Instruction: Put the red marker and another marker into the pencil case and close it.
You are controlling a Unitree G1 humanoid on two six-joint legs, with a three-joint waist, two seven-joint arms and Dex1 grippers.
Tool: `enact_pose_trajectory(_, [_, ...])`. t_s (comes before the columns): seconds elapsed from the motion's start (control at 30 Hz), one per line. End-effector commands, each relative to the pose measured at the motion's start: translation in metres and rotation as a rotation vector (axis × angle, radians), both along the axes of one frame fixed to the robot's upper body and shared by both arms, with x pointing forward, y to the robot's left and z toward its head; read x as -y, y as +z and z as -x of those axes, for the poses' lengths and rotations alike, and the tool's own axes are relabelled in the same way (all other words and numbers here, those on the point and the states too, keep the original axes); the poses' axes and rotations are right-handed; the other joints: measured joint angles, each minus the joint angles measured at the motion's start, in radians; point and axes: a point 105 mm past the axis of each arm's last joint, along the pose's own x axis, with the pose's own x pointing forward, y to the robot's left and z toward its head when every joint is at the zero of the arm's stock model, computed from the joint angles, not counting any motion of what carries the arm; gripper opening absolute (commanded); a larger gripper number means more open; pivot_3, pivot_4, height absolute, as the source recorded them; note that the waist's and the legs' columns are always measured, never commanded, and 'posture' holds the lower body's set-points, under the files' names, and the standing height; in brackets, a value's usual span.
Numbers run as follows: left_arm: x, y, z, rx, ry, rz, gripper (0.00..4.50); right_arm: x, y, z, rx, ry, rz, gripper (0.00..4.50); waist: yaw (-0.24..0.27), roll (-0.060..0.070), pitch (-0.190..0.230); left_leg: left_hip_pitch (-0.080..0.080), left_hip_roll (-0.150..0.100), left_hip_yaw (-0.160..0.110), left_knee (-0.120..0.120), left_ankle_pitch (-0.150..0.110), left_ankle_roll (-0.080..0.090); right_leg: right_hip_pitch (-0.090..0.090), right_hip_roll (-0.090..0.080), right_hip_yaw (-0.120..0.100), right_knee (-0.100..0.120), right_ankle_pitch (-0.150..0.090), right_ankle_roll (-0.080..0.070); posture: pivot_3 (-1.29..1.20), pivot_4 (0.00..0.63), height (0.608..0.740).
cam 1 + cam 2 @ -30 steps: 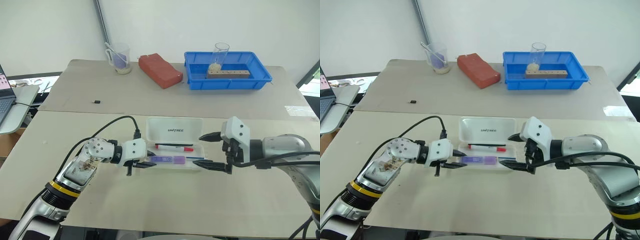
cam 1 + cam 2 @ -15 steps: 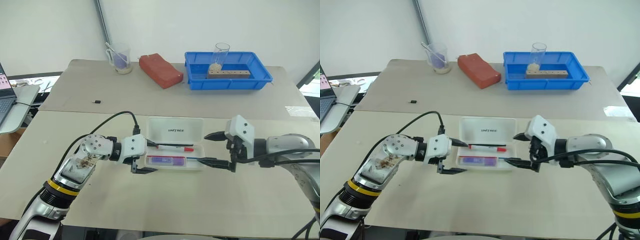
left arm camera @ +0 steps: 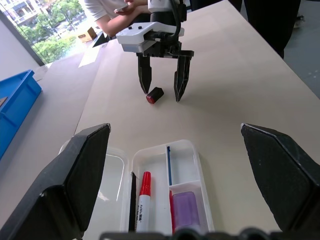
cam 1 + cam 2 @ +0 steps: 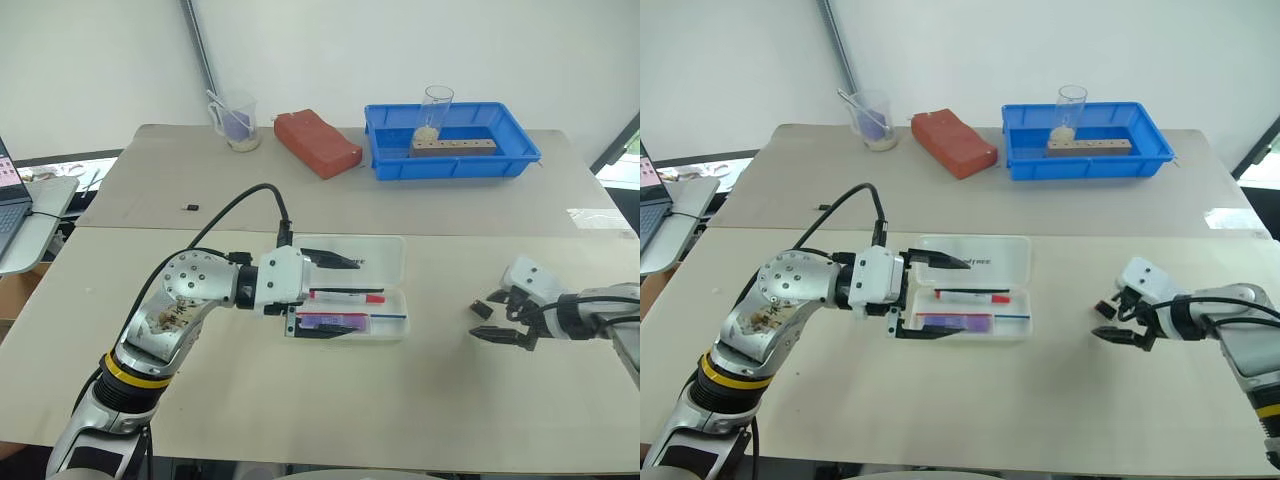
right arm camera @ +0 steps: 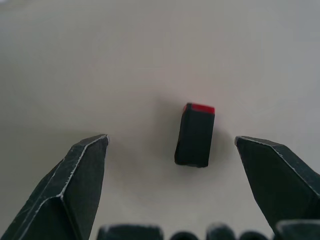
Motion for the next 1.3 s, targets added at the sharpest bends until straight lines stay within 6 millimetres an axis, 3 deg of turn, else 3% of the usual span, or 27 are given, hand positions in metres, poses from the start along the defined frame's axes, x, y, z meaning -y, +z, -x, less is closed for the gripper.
enact_pose_trajectory(0.03, [0.001,0.011,0.004,0.034,-0.014,0.018,4.44,0.008,0.007,-0.007,0.026,-0.034,0.036,4.5,0.002,0.0,0.0,0.0,0.0,0.0,0.0,0.0,0.0,0.001,0.0,0.0,0.0,0.0,0.0,0.0,0.15,0.74])
enact_pose_trajectory(0.07, [0.001,0.01,0.003,0.036,-0.012,0.017,4.44,0.008,0.007,-0.009,0.031,-0.046,0.03,4.5,0.002,0.0,0.0,0.0,0.0,0.0,0.001,0.0,0.0,0.001,0.0,0.0,0.0,0.0,0.0,0.0,0.15,0.74])
enact_pose_trajectory(0.17, [0.001,0.01,0.003,0.036,-0.008,0.017,4.5,0.005,0.008,-0.013,0.031,-0.068,0.007,3.75,0.002,0.0,0.0,0.003,0.0,0.0,0.002,0.0,0.0,0.005,0.0,-0.001,-0.001,0.0,0.001,0.0,0.15,0.74])
enact_pose_trajectory(0.4, [0.001,0.01,0.001,0.047,-0.005,0.022,4.5,0.006,0.009,-0.015,0.042,-0.063,0.022,1.31,0.002,0.0,0.001,0.006,0.0,0.0,0.002,-0.001,0.001,0.009,-0.001,-0.001,-0.002,-0.001,0.001,0.0,0.15,0.74])
enact_pose_trajectory(0.47, [0.001,0.009,0.002,0.043,-0.004,0.027,4.5,-0.006,0.018,-0.016,0.084,-0.005,-0.01,0.56,0.002,0.0,0.001,0.006,0.0,-0.001,0.002,-0.001,0.001,0.009,-0.001,-0.001,-0.003,-0.001,0.001,0.0,0.15,0.74])
enact_pose_trajectory(0.53, [-0.001,0.006,0.003,0.032,0.0,0.023,4.5,-0.03,0.03,-0.016,0.112,0.058,-0.093,0.21,0.001,0.0,0.001,0.007,0.0,-0.001,0.002,-0.001,0.001,0.009,-0.001,-0.001,-0.003,-0.001,0.001,0.0,0.15,0.74])
enact_pose_trajectory(0.7, [-0.007,-0.01,0.007,-0.008,-0.009,-0.034,4.5,-0.089,0.044,-0.003,0.131,0.277,-0.175,0.21,-0.004,0.002,0.001,0.007,0.0,-0.001,0.001,-0.002,0.002,0.009,0.0,-0.001,-0.002,-0.001,0.002,0.0,0.15,0.74])
enact_pose_trajectory(0.87, [-0.012,-0.013,0.008,-0.009,-0.021,-0.068,4.5,-0.127,0.048,0.01,0.132,0.447,-0.166,0.21,0.006,0.001,0.002,0.007,-0.001,-0.001,0.002,-0.002,0.002,0.01,-0.001,-0.001,-0.003,-0.002,0.002,0.0,0.15,0.74])
enact_pose_trajectory(1.3, [-0.012,-0.016,0.008,0.01,0.003,-0.072,4.5,-0.139,0.029,0.008,0.111,0.506,-0.115,0.21,0.003,0.001,0.002,0.006,-0.001,-0.001,0.002,-0.002,0.002,0.01,-0.002,-0.001,-0.003,-0.001,0.002,0.0,0.15,0.74])
